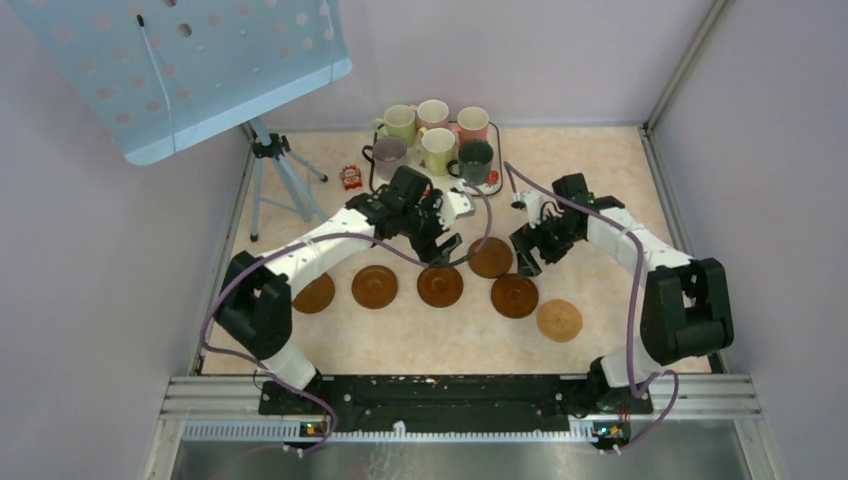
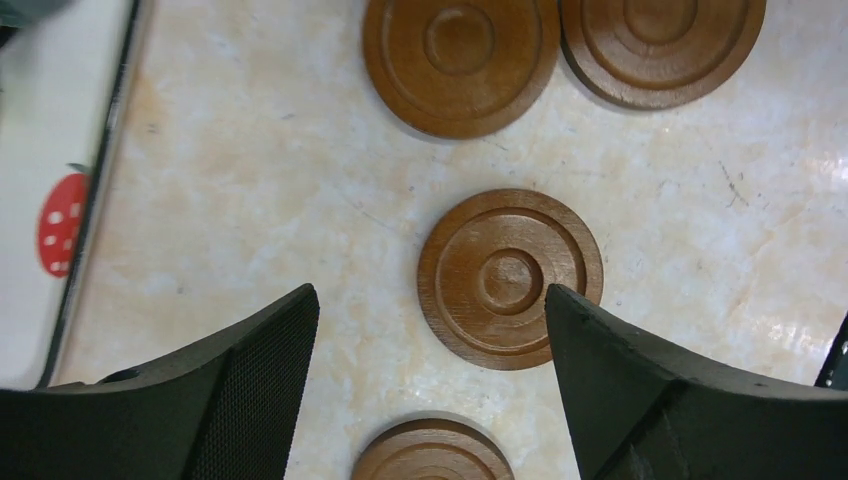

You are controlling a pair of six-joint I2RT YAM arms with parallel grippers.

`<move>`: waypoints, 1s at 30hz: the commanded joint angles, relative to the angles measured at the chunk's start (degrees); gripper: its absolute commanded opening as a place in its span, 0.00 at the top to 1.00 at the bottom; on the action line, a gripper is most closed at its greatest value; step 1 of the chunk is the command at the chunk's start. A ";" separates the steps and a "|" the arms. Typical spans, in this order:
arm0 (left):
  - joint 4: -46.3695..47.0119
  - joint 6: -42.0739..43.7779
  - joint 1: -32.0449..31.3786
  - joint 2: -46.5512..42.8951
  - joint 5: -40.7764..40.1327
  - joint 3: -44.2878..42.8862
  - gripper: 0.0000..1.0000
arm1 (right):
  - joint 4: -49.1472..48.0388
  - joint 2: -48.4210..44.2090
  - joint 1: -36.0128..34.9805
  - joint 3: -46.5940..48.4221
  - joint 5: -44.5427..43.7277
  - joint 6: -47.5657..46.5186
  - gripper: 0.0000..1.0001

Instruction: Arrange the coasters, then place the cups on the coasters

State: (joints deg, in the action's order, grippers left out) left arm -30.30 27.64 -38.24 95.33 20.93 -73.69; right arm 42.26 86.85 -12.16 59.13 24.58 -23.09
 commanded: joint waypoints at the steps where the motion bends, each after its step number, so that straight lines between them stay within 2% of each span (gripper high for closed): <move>1: 5.78 -3.54 3.73 -6.41 6.65 2.94 0.11 | -5.91 -1.72 -2.21 0.15 -1.77 0.42 0.15; 11: 5.17 -1.89 5.45 -11.59 4.50 6.68 0.11 | -6.08 0.70 -7.62 -3.70 -7.27 -5.64 0.17; 21: 5.74 -1.89 5.76 -12.17 3.77 7.44 0.09 | -13.15 3.13 -8.67 -9.82 -20.92 -1.18 0.19; 23: 5.99 -1.22 5.80 -11.85 2.98 7.27 0.09 | -11.82 4.47 -6.37 -9.52 -22.18 -0.75 0.21; 25: 6.40 -0.89 6.31 -11.47 2.26 7.02 0.09 | -9.57 5.65 -0.56 -8.34 -21.42 -1.47 0.23; 30: 6.96 -0.18 7.45 -10.74 2.56 6.54 0.09 | -7.27 5.49 10.49 -6.31 -21.43 -9.07 0.25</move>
State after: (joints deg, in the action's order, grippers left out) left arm -26.39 26.44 -31.70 85.60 23.35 -66.70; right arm 33.01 90.76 -8.82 51.70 8.82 -25.67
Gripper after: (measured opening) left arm 0.912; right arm 0.753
